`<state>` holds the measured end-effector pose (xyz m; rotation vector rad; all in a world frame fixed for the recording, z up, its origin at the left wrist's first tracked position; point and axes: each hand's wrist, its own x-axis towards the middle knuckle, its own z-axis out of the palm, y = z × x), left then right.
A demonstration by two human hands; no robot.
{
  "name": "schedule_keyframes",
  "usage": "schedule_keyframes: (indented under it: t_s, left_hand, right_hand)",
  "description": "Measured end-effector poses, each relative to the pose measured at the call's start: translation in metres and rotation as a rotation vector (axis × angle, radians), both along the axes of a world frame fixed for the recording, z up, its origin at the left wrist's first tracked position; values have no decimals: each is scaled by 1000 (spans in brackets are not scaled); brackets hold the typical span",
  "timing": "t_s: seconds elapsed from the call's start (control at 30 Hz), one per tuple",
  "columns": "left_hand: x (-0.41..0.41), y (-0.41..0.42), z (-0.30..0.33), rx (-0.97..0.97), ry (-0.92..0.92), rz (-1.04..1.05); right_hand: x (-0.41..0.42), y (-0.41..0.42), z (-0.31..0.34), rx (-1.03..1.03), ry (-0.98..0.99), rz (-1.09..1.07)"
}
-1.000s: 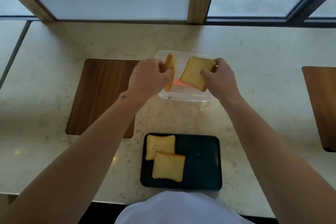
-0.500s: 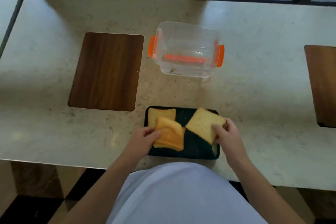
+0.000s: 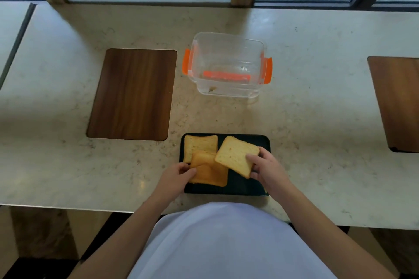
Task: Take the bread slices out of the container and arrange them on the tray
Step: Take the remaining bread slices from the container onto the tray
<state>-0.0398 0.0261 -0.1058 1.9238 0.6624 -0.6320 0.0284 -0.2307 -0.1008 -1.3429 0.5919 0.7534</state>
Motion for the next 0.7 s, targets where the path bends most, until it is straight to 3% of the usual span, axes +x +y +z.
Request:
schedule_keyframes:
  t_s: [0.27, 0.5, 0.57, 0.7]
  left_hand:
    - [1, 7, 4, -163, 70, 89]
    - [-10, 58, 21, -188, -94, 190]
    - [-11, 76, 27, -175, -136, 278]
    - [4, 79, 40, -164, -230, 346]
  right_hand:
    - [0, 23, 1, 68, 34, 103]
    - [0, 25, -11, 130, 56, 170]
    - [-2, 29, -16, 45, 37, 243]
    - [-6, 40, -21, -412, -172, 588]
